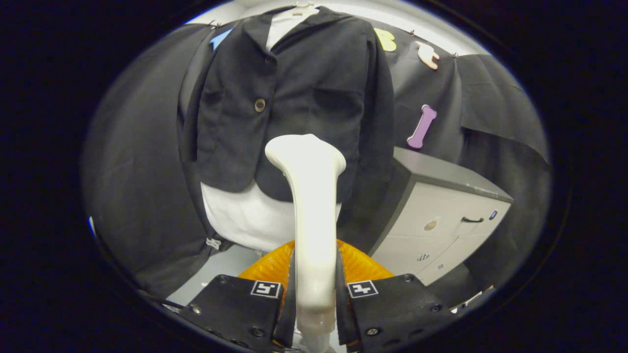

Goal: Iron the clothes twice with a garment steamer, once on the left side and once on the right side.

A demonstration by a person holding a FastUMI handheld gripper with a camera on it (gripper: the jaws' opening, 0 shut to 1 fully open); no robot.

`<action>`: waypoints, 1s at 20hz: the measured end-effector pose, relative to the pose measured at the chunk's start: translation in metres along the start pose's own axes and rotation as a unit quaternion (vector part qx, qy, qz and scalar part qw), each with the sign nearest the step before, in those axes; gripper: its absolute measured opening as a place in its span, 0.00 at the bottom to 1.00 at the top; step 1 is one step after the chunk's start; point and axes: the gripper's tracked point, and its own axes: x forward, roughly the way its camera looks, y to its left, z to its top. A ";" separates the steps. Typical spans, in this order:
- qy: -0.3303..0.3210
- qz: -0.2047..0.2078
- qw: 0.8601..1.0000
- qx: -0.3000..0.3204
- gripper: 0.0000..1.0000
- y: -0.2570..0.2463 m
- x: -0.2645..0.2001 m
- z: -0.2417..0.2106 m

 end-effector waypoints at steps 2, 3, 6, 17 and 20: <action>-0.036 0.004 0.999 0.011 0.36 0.001 -0.015 0.035; -0.056 0.006 0.998 0.014 0.36 0.002 -0.024 0.054; -0.111 0.020 0.993 0.025 0.36 0.007 -0.043 0.106; -0.280 0.113 0.953 0.018 0.36 0.074 -0.075 0.270; -0.295 0.147 0.944 0.018 0.36 0.106 -0.072 0.291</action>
